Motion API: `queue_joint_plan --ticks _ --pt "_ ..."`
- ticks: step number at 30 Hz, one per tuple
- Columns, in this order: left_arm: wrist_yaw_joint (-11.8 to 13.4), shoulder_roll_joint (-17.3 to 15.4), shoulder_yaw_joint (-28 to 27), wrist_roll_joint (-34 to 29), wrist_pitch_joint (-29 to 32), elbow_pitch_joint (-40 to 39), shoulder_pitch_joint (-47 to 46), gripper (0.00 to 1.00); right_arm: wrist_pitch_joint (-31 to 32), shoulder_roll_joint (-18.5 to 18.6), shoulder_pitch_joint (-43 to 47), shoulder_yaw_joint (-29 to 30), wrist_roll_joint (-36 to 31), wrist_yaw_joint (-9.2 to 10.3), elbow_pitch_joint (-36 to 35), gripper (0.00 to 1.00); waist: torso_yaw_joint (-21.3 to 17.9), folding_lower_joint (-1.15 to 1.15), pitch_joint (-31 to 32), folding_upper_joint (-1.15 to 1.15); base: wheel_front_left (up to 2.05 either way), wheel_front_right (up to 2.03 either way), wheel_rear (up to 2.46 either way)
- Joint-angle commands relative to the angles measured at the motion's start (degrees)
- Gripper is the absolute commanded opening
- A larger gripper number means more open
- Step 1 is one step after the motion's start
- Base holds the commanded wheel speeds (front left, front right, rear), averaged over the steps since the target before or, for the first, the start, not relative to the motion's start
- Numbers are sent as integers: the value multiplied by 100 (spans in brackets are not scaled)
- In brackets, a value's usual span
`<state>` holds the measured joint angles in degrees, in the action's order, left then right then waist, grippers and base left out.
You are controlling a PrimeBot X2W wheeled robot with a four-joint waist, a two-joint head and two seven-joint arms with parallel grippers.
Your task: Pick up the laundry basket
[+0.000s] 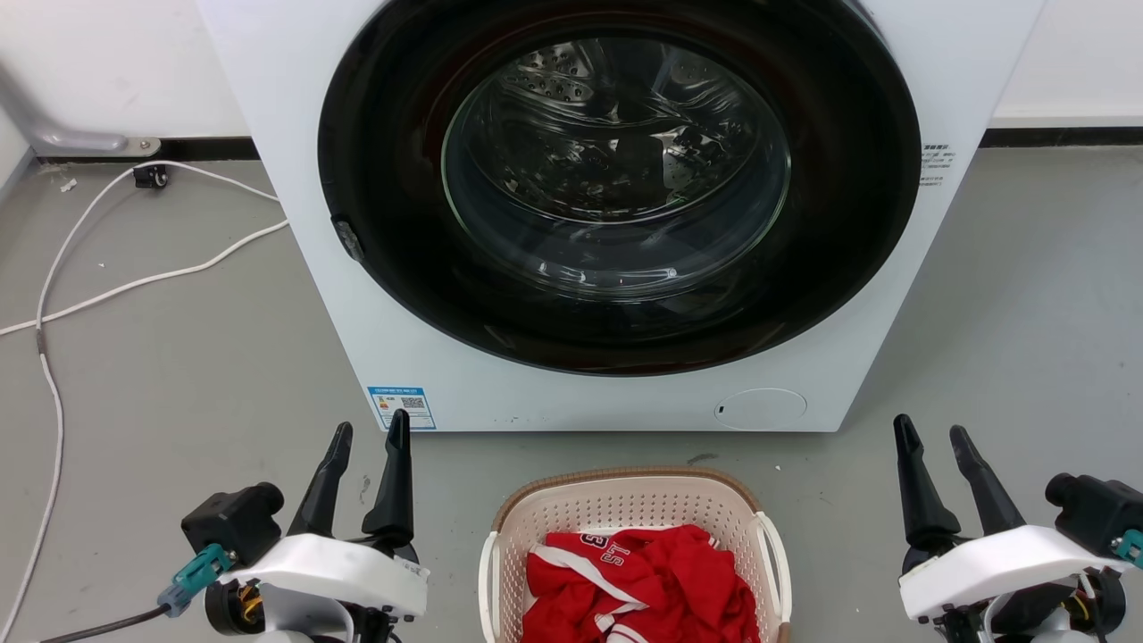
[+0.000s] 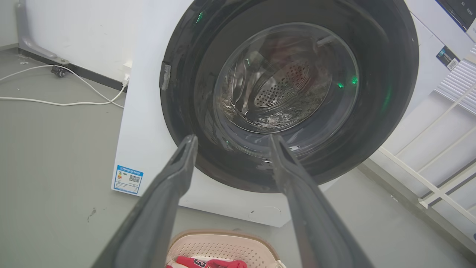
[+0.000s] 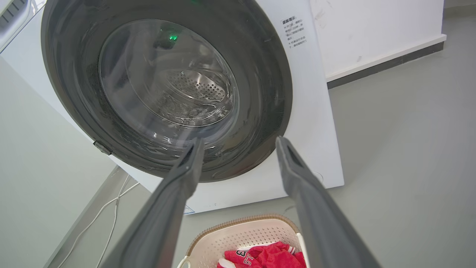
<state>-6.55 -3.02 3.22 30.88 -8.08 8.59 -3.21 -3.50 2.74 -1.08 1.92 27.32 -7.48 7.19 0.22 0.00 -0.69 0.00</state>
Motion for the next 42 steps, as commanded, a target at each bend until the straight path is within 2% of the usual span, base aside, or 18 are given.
queue_joint_plan --ticks 1,24,42 --pt "19 -37 17 -168 -56 -60 -39 100 -18 21 26 -13 -192 -1 -97 100 -2 0 0 0 0 0 0" --pt "109 -57 173 -1509 -374 31 -41 100 -55 22 169 -61 -1518 -1 -277 100 -10 0 -19 0 0 0 0" --pt "155 -105 332 -2373 -583 101 -55 100 -143 23 254 -131 -2261 0 -343 100 -7 0 -11 0 0 0 0"
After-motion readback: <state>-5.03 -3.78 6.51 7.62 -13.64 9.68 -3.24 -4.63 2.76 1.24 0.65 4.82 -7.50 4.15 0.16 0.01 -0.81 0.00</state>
